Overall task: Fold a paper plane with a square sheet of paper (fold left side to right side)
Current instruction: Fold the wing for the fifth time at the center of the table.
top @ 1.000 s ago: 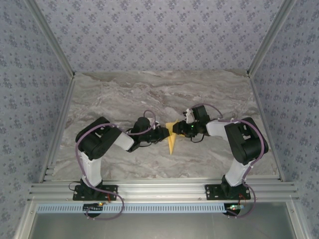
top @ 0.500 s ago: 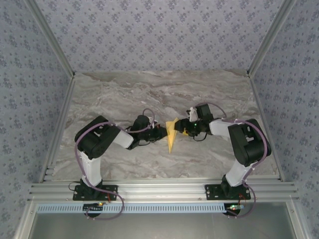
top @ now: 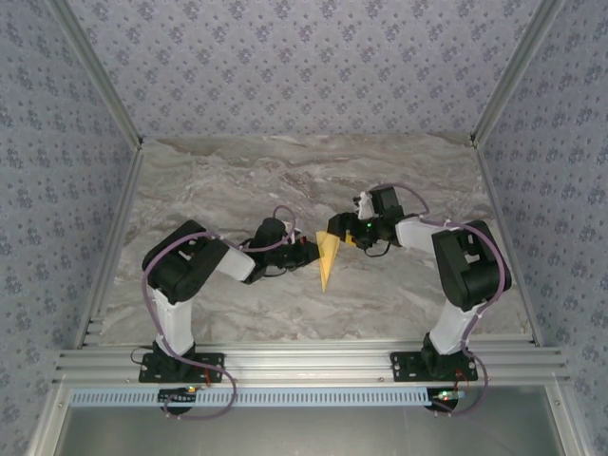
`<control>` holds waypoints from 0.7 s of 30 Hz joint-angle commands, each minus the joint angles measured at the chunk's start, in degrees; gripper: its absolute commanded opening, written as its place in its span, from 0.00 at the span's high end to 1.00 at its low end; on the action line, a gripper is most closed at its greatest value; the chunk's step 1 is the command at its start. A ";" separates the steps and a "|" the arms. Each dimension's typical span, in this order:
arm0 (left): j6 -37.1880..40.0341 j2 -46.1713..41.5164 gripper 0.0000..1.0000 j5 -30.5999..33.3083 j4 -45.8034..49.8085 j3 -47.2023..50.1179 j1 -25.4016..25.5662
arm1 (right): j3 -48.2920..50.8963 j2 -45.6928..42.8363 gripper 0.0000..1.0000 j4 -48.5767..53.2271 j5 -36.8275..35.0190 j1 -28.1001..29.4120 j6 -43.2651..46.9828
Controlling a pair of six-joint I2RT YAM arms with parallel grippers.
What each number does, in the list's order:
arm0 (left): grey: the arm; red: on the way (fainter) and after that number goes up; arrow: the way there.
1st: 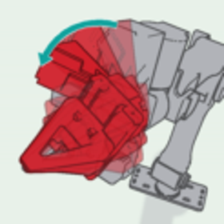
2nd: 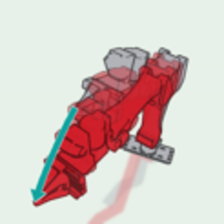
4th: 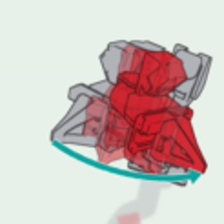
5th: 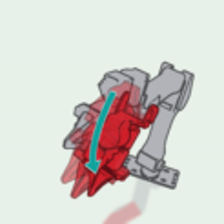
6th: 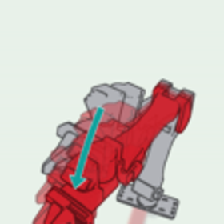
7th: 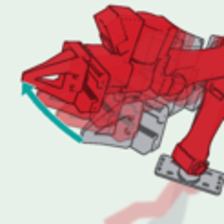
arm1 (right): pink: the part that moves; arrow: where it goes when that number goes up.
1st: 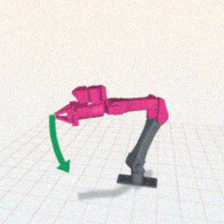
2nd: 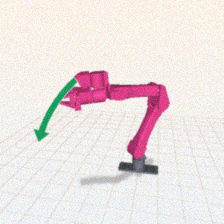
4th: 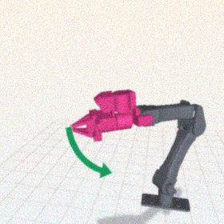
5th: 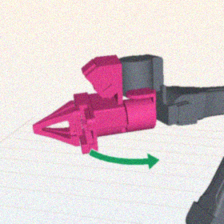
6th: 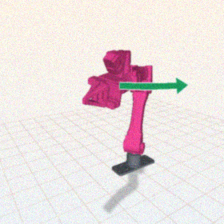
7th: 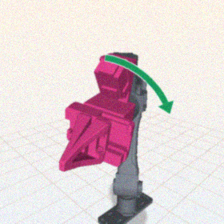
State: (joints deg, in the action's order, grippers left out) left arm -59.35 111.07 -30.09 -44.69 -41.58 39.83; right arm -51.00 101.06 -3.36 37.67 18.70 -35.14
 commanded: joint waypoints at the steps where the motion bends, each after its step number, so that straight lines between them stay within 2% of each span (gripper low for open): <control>1: 1.43 0.02 1.00 -0.85 0.31 -0.97 -0.40 | -1.64 1.90 0.28 2.12 -0.76 0.48 -0.46; 13: 1.61 0.14 1.00 -1.12 0.34 -1.04 -0.87 | -3.93 4.06 0.27 4.04 -1.16 1.50 0.56; 21: 2.59 -0.08 1.00 -1.55 1.62 -2.00 -1.50 | -6.18 5.79 0.27 12.02 -5.38 2.37 3.86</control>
State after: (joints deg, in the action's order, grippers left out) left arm -58.83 111.07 -30.68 -44.21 -41.91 38.81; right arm -55.92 105.06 2.94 35.29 20.58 -33.52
